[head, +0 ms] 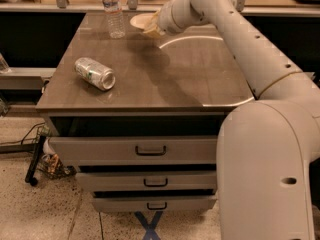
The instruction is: Move paper bowl near water bottle
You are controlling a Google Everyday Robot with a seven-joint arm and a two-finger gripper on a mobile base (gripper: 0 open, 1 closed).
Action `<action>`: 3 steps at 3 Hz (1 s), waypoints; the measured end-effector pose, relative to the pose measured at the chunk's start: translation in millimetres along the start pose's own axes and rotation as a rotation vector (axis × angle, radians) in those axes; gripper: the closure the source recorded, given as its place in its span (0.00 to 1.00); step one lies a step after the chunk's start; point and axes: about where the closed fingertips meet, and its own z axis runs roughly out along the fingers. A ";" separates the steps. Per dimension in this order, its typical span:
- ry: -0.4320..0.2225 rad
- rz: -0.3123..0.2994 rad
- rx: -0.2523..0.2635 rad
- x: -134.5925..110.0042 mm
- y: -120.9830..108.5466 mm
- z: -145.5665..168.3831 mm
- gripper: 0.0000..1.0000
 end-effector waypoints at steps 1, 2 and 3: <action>-0.010 -0.004 -0.026 -2.9 9.3 17.8 0.87; -0.018 -0.003 -0.044 -5.7 16.0 28.5 0.64; -0.027 -0.005 -0.062 -10.3 22.7 35.5 0.41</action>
Offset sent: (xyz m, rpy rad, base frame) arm 0.0013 0.0326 -0.0213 0.0063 0.0294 0.0515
